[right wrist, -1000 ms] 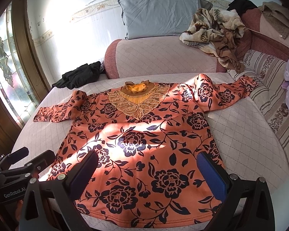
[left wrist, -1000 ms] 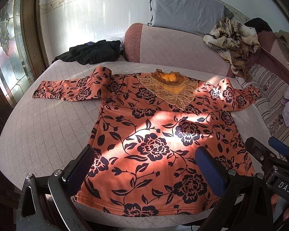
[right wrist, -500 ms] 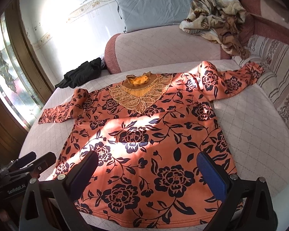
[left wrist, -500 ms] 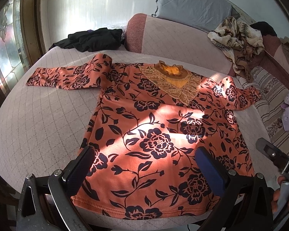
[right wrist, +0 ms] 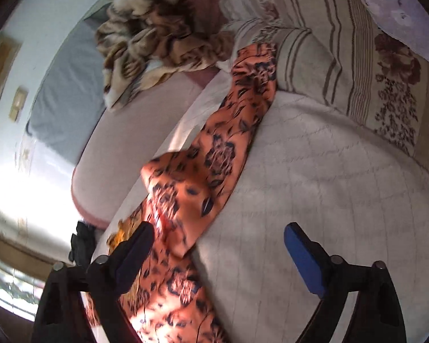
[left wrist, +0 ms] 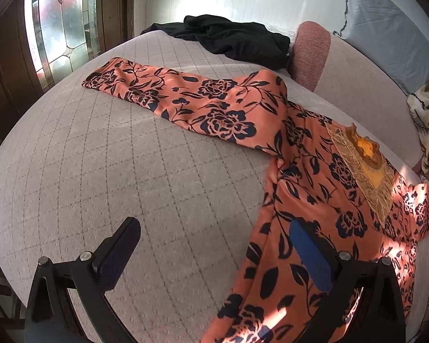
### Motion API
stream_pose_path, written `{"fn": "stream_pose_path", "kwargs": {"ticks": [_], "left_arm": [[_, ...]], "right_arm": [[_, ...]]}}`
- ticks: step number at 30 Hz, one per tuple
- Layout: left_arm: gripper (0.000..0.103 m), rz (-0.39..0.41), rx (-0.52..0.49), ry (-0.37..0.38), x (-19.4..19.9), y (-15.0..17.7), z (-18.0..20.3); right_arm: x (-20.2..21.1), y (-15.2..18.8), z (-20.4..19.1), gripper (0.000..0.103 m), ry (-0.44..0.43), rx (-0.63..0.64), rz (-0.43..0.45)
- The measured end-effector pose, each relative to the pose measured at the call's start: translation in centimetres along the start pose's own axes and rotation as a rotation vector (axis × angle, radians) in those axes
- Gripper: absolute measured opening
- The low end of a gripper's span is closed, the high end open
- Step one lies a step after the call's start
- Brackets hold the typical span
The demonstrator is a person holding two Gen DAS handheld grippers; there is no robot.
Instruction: Fold small clothes
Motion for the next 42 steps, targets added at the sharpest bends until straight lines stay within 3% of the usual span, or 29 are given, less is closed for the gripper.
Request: {"fn": "stream_pose_path", "kwargs": {"ticks": [3,7,13,15,17,22,27,30,32,35,37,39,40,41,42], "left_arm": [[0.103,0.016,0.051,-0.027,-1.9,-1.3,-1.5],[0.103,0.011,0.086,-0.063,-3.4,-1.4,-2.6],[0.103,0.02,0.017,-0.107,-4.6,-1.7,-1.7],[0.103,0.024,-0.029,-0.123,-4.7,-1.7,-0.9],[0.103,0.024,-0.074,-0.128,-4.9,-1.5,-0.1],[0.103,0.056,-0.112,-0.117,-4.1,-1.7,1.0],[0.103,0.089,-0.064,-0.058,-2.4,-2.0,0.8],[0.103,0.1,-0.025,-0.012,-1.5,-2.1,0.5],[0.103,0.111,-0.004,0.02,-0.9,-2.2,0.4],[0.103,0.126,0.016,0.052,-0.1,-2.5,0.1],[0.103,0.128,0.03,0.071,0.2,-2.5,-0.1],[0.103,0.126,0.048,0.093,0.4,-2.6,-0.4],[0.103,0.124,0.058,0.105,0.5,-2.7,-0.6],[0.103,0.123,0.068,0.114,0.5,-2.8,-0.7],[0.103,0.124,0.075,0.12,0.6,-2.8,-0.9]], "right_arm": [[-3.6,-6.6,1.6,0.076,0.069,-0.028,0.065],[-8.1,-12.4,2.9,0.066,0.118,-0.075,0.115],[-12.9,-16.9,4.3,0.058,0.202,-0.118,0.159],[-14.0,-17.7,4.7,0.049,0.232,-0.112,0.166],[-14.9,-18.2,4.5,0.007,0.259,-0.08,0.157],[-12.5,-18.3,-0.4,0.006,0.312,0.141,0.235],[-5.3,-16.5,-11.4,0.005,0.185,0.324,0.35],[-0.1,-12.5,-20.8,0.005,0.055,0.48,0.404],[2.7,-7.5,-27.4,0.006,-0.053,0.597,0.412],[3.5,3.3,-35.4,0.006,-0.203,0.781,0.334],[1.1,11.9,-38.0,0.009,-0.265,0.891,0.226],[-3.8,19.8,-37.5,0.029,-0.287,0.909,0.048],[-6.9,23.6,-36.1,0.075,-0.269,0.889,-0.039],[-9.7,26.8,-34.3,0.094,-0.245,0.883,-0.113],[-12.0,29.7,-32.3,0.094,-0.212,0.881,-0.172]]}}
Point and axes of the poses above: each gripper's, at about its wrist camera, not at the fingertips, and x roughly against the way its jaws point, z to its right, y to its underside, the point moved 9 cm from there along -x, roughly the way its jaws point, and after that the axes turned 5 degrees about -x, right-handed, at the moved point
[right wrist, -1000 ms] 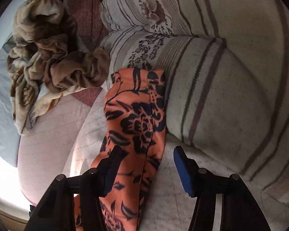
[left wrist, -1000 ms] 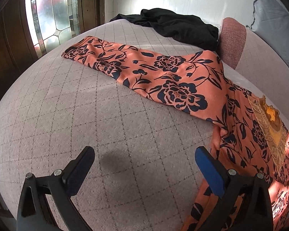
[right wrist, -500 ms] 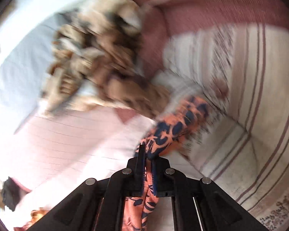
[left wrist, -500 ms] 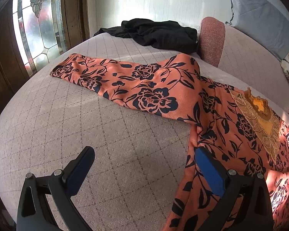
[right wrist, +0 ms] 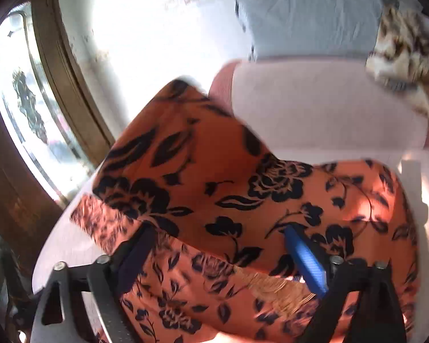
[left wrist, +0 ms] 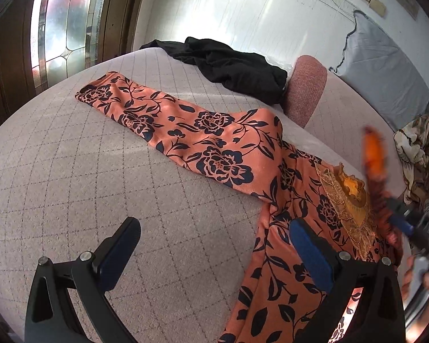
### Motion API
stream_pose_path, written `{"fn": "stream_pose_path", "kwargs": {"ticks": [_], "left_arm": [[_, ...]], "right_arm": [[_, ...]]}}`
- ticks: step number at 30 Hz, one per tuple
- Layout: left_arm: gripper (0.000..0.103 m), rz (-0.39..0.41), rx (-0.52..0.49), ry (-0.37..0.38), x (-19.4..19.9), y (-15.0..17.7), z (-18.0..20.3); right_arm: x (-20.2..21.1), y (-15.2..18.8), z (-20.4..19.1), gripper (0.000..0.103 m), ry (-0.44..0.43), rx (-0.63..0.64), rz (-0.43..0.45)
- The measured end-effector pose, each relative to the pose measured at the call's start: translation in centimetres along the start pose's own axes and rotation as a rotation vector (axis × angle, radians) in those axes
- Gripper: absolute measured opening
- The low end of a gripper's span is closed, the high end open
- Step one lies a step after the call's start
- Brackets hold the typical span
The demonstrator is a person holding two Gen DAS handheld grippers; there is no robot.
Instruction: Fold small clothes
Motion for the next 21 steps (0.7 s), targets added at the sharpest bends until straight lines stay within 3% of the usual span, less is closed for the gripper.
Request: {"fn": "stream_pose_path", "kwargs": {"ticks": [2,4,10,14,18,21], "left_arm": [[0.103,-0.003,0.007,0.011,0.1,0.0,-0.1],[0.103,0.003,0.018,0.023,0.2,-0.1,0.0],[0.103,0.018,-0.074,0.045,0.6,0.3,2.6],[0.103,-0.009,-0.161,0.084,1.1,1.2,5.5],[0.103,-0.057,-0.189,0.191,2.1,1.1,10.0],[0.103,-0.068,-0.229,0.206,1.7,-0.4,13.7]], "right_arm": [[-3.4,5.3,0.8,0.093,0.02,-0.038,-0.128],[-3.1,7.5,2.8,0.093,0.03,-0.101,-0.151],[4.9,7.2,10.4,0.094,0.096,-0.221,-0.045],[10.2,6.5,14.3,0.094,0.057,-0.331,0.035],[11.9,8.0,16.7,0.094,-0.01,-0.397,0.063],[11.6,9.0,18.1,0.094,-0.052,-0.449,0.079]]}}
Point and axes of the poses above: each gripper's, at about its wrist camera, not at the fingertips, and x roughly against the way its jaws point, z to its right, y to its underside, the point moved 9 cm from there along -x, roughly the way its jaws point, and after that the axes turned 5 degrees about -x, right-handed, at the moved point
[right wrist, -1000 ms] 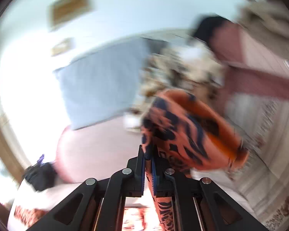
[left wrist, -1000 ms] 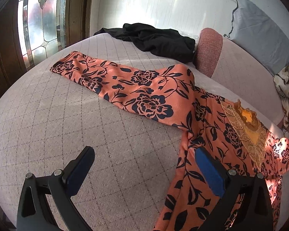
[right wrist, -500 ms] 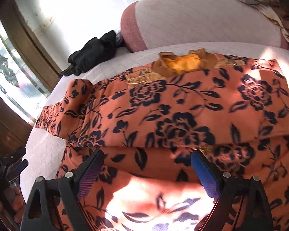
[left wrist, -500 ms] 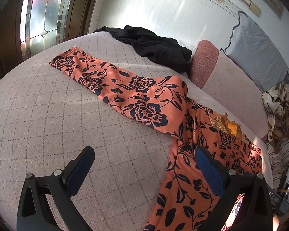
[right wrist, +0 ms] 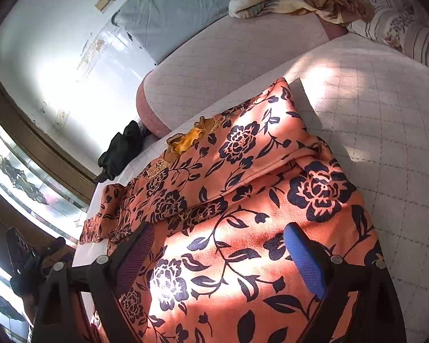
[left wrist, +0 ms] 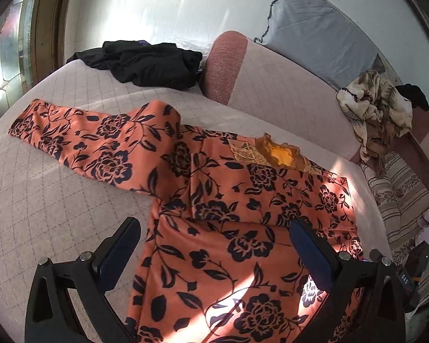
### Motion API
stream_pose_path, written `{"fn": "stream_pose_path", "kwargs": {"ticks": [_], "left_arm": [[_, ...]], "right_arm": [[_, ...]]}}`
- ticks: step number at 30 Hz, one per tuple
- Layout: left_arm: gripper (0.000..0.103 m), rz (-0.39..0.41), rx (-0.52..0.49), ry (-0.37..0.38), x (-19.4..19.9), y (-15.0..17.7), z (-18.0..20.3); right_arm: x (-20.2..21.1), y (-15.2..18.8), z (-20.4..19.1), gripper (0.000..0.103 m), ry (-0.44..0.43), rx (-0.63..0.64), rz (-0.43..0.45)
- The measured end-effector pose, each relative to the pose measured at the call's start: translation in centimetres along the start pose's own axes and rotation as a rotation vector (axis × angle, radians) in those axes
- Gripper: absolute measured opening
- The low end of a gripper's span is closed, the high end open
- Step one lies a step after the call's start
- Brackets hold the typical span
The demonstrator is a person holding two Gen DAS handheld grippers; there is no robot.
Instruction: Fold small clothes
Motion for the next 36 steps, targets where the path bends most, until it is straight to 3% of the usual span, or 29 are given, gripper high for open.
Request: {"fn": "stream_pose_path", "kwargs": {"ticks": [5,10,11,12,13,16,20,21,23,25,26,28,31,33,34,35,36], "left_arm": [[0.103,-0.039,-0.066,-0.036,-5.6,-1.9,3.2],[0.103,-0.252,-0.068,-0.137,-14.7,1.6,1.9],[0.103,-0.253,-0.102,-0.191,-15.4,2.1,1.4],[0.103,-0.214,-0.163,-0.253,-15.3,2.1,1.3],[0.103,-0.2,-0.194,-0.254,-15.4,2.3,1.6],[0.103,-0.194,-0.158,-0.221,-15.3,2.4,1.2],[0.103,-0.199,-0.163,-0.217,-15.3,2.4,1.3],[0.103,-0.193,-0.167,-0.217,-15.3,2.3,1.4],[0.103,-0.182,-0.171,-0.21,-15.3,2.4,1.5],[0.103,-0.169,-0.17,-0.2,-15.4,2.4,1.7],[0.103,-0.165,-0.169,-0.193,-15.5,2.4,1.7],[0.103,-0.158,-0.169,-0.191,-15.4,2.4,1.7],[0.103,-0.153,-0.166,-0.183,-15.5,2.4,1.6],[0.103,-0.15,-0.164,-0.178,-15.6,2.3,1.5],[0.103,-0.147,-0.164,-0.173,-15.5,2.3,1.6],[0.103,-0.148,-0.165,-0.167,-15.5,2.4,1.5],[0.103,-0.147,-0.161,-0.16,-15.5,2.4,1.4]], "right_arm": [[0.1,-1.3,1.3,0.094,-0.079,-0.097,0.005],[0.8,-2.3,3.1,0.094,-0.092,-0.185,0.024],[0.9,-2.5,3.3,0.094,-0.104,-0.211,0.017],[1.0,-2.8,3.4,0.094,-0.119,-0.232,0.012],[1.1,-3.3,3.4,0.094,-0.132,-0.253,0.01],[-0.5,-5.8,2.0,0.095,-0.177,-0.263,-0.032],[-6.7,-9.2,0.4,0.095,-0.229,-0.258,-0.155],[-8.4,-9.9,1.0,0.095,-0.205,-0.259,-0.17],[-11.1,-11.3,5.2,0.09,-0.045,-0.289,-0.16],[-10.7,-12.5,7.6,0.09,-0.126,-0.502,-0.101],[-10.2,-13.0,7.5,0.092,-0.105,-0.505,-0.086],[-9.5,-14.4,5.5,0.093,-0.057,-0.38,-0.058],[-11.2,-15.9,2.1,0.093,-0.162,-0.294,-0.109],[-13.7,-17.2,3.0,0.093,-0.089,-0.218,-0.11],[-15.4,-17.5,5.4,0.093,0.01,-0.225,-0.122],[-16.1,-17.4,7.7,0.091,0.027,-0.312,-0.121],[-15.5,-17.8,8.1,0.09,-0.022,-0.395,-0.066]]}}
Point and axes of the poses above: each gripper's, at about its wrist camera, not at the fingertips, and x roughly against the way its jaws point, z to its right, y to its underside, the point moved 9 cm from there along -x, roughly the way its jaws point, and after that the axes turned 5 degrees about -x, right-handed, at the moved point
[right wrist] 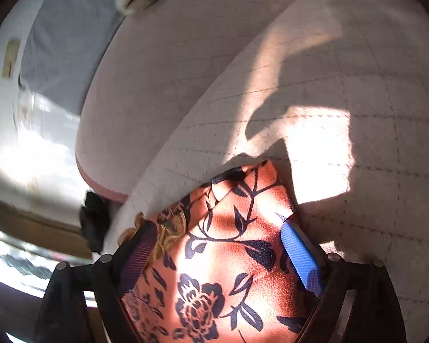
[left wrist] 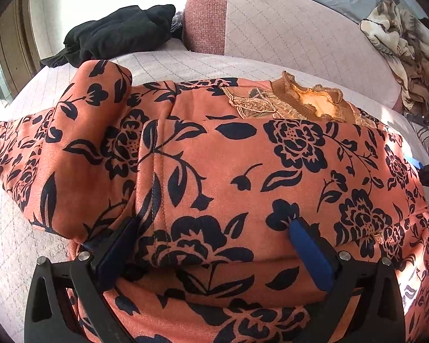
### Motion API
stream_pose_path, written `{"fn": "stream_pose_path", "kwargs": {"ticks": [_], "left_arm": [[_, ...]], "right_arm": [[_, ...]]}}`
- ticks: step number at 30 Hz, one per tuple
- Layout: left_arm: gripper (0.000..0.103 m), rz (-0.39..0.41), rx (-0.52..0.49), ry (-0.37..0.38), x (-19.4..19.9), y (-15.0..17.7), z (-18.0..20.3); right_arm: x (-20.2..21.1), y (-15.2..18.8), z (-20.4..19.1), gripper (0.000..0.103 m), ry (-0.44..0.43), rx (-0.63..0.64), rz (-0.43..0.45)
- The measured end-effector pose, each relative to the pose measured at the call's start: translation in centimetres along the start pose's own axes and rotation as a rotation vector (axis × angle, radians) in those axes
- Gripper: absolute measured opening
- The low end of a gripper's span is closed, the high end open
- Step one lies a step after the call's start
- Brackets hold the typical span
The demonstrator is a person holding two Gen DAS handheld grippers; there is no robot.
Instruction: Fold small clothes
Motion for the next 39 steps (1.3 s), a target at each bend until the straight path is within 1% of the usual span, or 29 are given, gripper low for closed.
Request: {"fn": "stream_pose_path", "kwargs": {"ticks": [1,3,5,7,9,10,11,12,13,14,15,16,17,18,21,22,25,27,29,30,32,34,36,37,39], "left_arm": [[0.103,0.0,0.004,0.006,0.0,-0.1,-0.1],[0.103,-0.002,0.004,0.003,-0.1,-0.1,-0.1],[0.103,0.0,0.004,0.004,-0.1,-0.1,-0.1],[0.103,-0.008,0.003,0.009,0.1,-0.1,0.1],[0.103,-0.032,-0.008,0.006,0.5,-0.1,0.3],[0.103,-0.049,-0.007,0.005,0.8,0.0,0.2],[0.103,-0.062,0.005,0.005,1.3,0.2,0.1],[0.103,-0.067,0.025,0.008,2.2,0.3,0.0],[0.103,-0.061,0.038,0.016,3.3,0.5,-0.2],[0.103,-0.048,0.036,0.023,4.6,0.5,-0.6],[0.103,-0.024,0.027,0.021,5.9,0.5,-1.1],[0.103,0.002,0.027,0.003,7.1,0.4,-1.9],[0.103,0.019,0.039,-0.019,8.1,0.4,-2.9],[0.103,0.024,0.06,-0.025,8.8,0.5,-3.9],[0.103,0.017,0.14,-0.019,10.1,1.3,-6.7],[0.103,0.013,0.162,-0.027,10.4,1.7,-7.6],[0.103,0.005,0.21,-0.053,11.0,2.9,-10.2],[0.103,0.001,0.233,-0.067,11.1,3.5,-11.6],[0.103,-0.007,0.25,-0.075,11.0,4.0,-12.8],[0.103,-0.006,0.253,-0.08,11.2,4.3,-13.4],[0.103,-0.001,0.248,-0.093,11.1,4.2,-14.5],[0.103,0.028,0.261,-0.098,11.3,3.9,-16.1],[0.103,0.066,0.332,-0.08,11.3,3.4,-18.8],[0.103,0.093,0.389,-0.048,11.2,3.1,-20.5],[0.103,0.168,0.525,0.048,10.8,2.5,-24.3]], "right_arm": [[1.1,0.1,-0.8,0.09,-0.002,0.008,0.019],[3.3,1.7,-3.1,0.091,0.051,0.153,0.048],[5.5,4.9,-5.3,0.091,0.047,0.279,0.038],[7.4,8.9,-6.4,0.091,0.043,0.379,0.014],[8.3,12.3,-6.4,0.092,0.042,0.445,-0.009],[8.1,13.2,-5.9,0.095,0.046,0.457,-0.019],[7.3,13.5,-4.8,0.1,0.071,0.452,-0.039],[5.9,13.3,-3.1,0.101,0.132,0.429,-0.073],[4.6,12.7,-0.3,0.1,0.201,0.352,-0.118],[4.7,12.1,0.2,0.099,0.165,0.272,-0.104],[5.6,11.7,-0.4,0.099,0.135,0.225,-0.067],[6.6,11.9,-1.4,0.099,0.109,0.206,-0.064],[7.5,12.5,-2.7,0.099,0.068,0.22,-0.063],[8.4,13.2,-3.8,0.099,0.053,0.254,-0.058],[10.3,16.6,-5.0,0.099,0.063,0.329,-0.064],[10.7,18.0,-4.8,0.1,0.067,0.334,-0.072],[11.2,22.3,-2.8,0.1,0.064,0.314,-0.123],[11.1,24.5,-0.9,0.1,0.09,0.312,-0.142],[10.7,25.7,0.9,0.1,0.122,0.332,-0.15],[10.8,25.9,0.8,0.1,0.114,0.366,-0.127],[10.9,26.2,0.5,0.1,0.134,0.409,-0.124],[10.7,26.2,0.7,0.1,0.134,0.41,-0.128],[10.7,26.1,0.7,0.101,0.105,0.394,-0.122],[10.8,26.0,0.9,0.101,0.087,0.389,-0.12],[10.9,26.0,1.0,0.101,0.067,0.4,-0.11]]}}
Point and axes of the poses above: each gripper's, at about its wrist camera, not at the fingertips, and x roughly against the way its jaws point, z to its right, y to its underside, the point moved 9 cm from there along -x, roughly the way its jaws point, and after that the axes turned 5 degrees about -x, right-handed, at the moved point
